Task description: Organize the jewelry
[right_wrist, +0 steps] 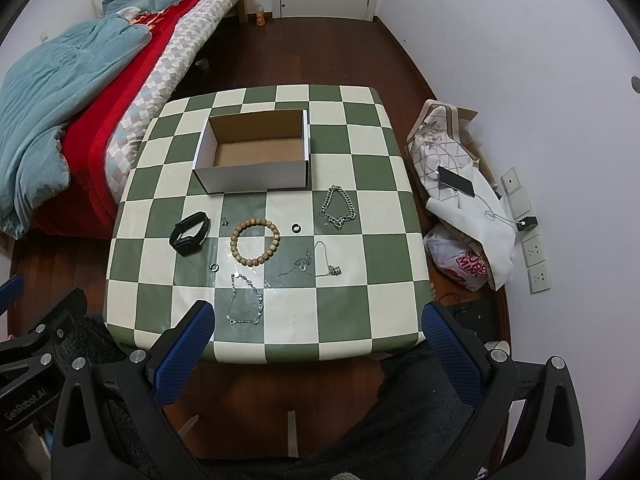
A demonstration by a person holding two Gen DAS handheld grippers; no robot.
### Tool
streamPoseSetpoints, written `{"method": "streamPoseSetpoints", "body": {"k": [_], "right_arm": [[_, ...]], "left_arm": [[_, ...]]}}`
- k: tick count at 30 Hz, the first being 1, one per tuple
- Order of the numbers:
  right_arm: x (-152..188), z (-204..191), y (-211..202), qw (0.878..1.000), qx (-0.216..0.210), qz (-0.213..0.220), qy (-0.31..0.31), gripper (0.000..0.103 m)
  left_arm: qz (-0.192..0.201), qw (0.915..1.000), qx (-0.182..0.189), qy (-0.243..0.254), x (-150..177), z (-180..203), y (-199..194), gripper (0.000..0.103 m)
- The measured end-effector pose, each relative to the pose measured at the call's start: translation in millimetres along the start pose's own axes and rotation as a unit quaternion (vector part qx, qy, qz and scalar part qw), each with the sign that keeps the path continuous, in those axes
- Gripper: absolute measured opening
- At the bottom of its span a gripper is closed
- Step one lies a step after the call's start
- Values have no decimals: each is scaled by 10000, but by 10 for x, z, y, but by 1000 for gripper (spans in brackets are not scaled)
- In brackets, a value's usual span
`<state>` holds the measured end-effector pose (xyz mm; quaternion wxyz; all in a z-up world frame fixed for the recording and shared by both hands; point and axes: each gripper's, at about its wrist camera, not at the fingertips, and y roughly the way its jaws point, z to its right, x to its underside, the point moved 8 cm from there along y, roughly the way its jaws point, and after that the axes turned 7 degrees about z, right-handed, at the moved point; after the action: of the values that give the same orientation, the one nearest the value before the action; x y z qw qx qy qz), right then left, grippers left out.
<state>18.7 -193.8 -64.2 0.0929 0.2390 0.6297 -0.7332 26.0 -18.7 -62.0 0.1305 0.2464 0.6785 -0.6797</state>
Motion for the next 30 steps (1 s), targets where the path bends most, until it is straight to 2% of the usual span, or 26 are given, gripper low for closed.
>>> {"method": "streamPoseSetpoints", "body": {"k": [30], "right_arm": [[-88,105,-140,9999,25,99,33,103]], "left_arm": [[219,9997,57,-32,-50,-17,-134,103]]}}
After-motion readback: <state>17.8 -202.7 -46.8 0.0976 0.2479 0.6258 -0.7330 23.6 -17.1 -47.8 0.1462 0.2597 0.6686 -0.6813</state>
